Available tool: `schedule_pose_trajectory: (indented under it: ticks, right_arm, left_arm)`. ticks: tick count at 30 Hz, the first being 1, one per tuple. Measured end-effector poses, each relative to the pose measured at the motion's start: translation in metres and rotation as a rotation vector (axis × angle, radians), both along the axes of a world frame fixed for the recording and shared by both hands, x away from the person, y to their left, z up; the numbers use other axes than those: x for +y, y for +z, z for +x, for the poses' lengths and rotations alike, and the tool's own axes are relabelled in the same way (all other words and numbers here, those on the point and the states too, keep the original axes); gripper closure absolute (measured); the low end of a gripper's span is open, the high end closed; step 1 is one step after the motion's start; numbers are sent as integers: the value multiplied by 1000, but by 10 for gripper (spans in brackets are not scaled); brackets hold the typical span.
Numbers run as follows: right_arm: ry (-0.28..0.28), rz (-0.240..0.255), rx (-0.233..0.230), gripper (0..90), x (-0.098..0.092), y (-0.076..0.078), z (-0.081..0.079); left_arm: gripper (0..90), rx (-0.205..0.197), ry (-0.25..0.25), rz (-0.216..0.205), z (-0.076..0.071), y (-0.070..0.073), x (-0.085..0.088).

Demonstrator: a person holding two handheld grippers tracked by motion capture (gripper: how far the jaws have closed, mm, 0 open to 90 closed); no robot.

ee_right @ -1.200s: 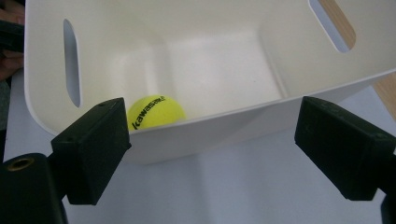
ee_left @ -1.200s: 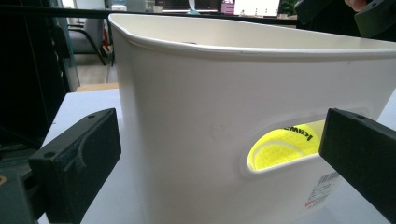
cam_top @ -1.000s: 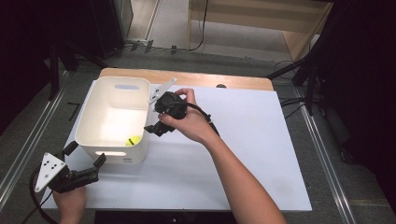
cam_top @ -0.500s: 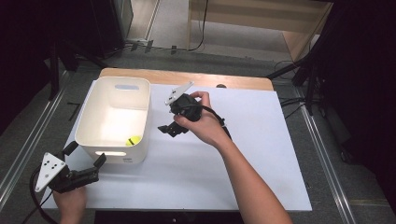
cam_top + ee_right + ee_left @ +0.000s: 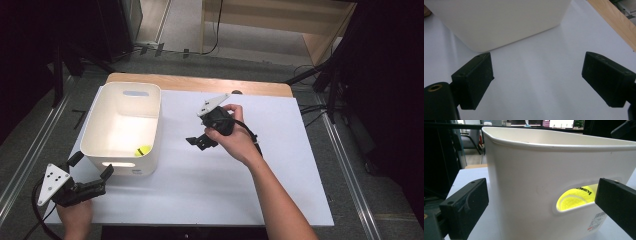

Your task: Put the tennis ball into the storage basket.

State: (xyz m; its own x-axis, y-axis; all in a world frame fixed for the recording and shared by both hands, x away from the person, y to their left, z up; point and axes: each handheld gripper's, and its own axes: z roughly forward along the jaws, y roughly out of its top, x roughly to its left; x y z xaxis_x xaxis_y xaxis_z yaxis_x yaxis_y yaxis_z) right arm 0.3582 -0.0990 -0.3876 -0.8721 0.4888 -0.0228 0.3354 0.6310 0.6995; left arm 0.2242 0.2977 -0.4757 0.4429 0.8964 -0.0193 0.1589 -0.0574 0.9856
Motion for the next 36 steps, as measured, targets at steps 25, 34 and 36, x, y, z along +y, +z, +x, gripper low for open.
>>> schedule_pose_trajectory:
  ticks: [25, 34, 36]
  right_arm:
    - [-112, 37, 6, 91, -61, -20, -22]
    - [-151, 61, 5, 91, -82, -28, -31]
    - [-160, 67, 6, 91, -87, -29, -33]
  left_arm:
    - [0, 2, 2, 5, 0, 0, -1]
    - [0, 1, 5, 9, 0, 0, -2]
    - [0, 0, 6, 8, 0, 0, -2]
